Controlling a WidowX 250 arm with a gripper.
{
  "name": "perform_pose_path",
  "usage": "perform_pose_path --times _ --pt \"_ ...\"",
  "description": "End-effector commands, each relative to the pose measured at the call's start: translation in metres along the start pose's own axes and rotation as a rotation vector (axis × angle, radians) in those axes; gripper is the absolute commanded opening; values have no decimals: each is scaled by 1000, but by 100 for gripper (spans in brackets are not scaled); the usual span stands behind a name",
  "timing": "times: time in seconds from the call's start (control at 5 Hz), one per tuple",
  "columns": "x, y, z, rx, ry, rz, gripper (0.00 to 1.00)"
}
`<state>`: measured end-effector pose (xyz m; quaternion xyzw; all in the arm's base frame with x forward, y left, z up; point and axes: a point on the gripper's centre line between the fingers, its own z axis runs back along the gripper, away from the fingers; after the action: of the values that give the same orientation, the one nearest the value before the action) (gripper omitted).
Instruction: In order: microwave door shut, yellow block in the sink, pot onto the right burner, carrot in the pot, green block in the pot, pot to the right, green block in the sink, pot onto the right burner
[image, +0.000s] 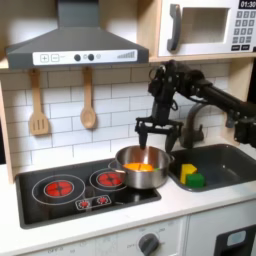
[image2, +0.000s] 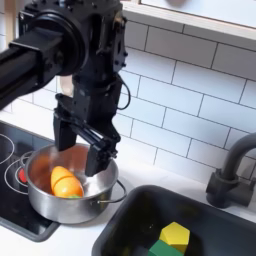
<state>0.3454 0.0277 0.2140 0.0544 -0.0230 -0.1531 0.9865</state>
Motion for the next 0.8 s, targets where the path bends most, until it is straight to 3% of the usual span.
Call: perform_pose_path --times 0.0,0.4,0.6 --pt "-2 -4 -23 -28 92 165 100" --pt "-3 -1 -38 -1 135 350 100" --pt "-4 2 -42 16 150 405 100"
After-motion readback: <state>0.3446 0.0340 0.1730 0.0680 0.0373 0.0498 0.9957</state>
